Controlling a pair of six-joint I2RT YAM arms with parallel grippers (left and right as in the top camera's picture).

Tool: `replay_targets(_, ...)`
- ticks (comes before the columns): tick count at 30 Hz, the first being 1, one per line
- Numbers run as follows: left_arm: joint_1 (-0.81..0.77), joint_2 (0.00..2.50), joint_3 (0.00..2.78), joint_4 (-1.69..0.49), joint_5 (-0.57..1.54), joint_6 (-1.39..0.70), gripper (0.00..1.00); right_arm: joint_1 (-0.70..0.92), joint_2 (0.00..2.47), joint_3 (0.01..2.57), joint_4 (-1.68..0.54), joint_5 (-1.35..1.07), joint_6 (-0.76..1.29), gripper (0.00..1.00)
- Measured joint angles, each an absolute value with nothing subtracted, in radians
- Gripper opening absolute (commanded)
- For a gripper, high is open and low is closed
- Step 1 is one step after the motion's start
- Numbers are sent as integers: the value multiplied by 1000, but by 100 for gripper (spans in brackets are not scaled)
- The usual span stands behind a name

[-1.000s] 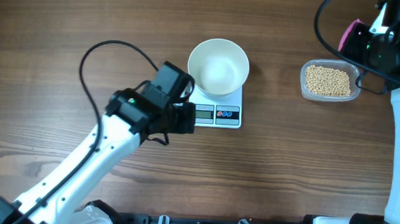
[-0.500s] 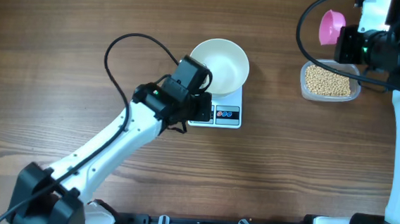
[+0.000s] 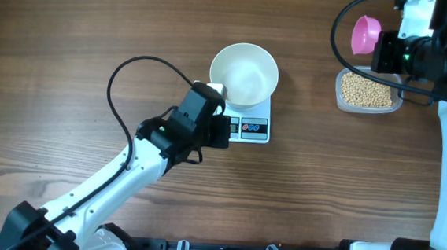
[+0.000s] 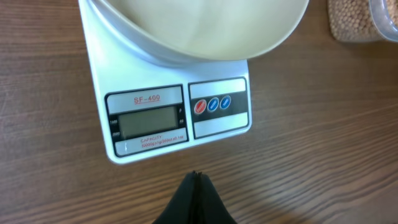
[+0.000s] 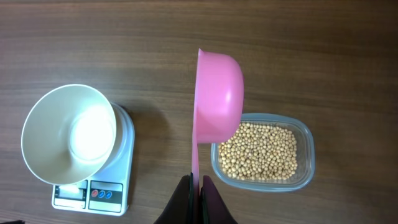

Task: Scoop item into bowl and weigh 150g on scale

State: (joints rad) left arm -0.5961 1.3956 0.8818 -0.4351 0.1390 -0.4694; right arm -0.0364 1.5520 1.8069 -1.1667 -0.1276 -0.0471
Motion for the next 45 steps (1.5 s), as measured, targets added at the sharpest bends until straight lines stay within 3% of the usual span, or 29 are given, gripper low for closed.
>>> replay_targets(19, -699, 1682, 879, -100, 103, -465, 4, -37, 1552, 1807, -1151, -122, -58, 4)
replay_targets(45, -712, 1770, 879, -46, -29, -465, 4, -36, 1552, 1807, -1144, -122, -59, 4)
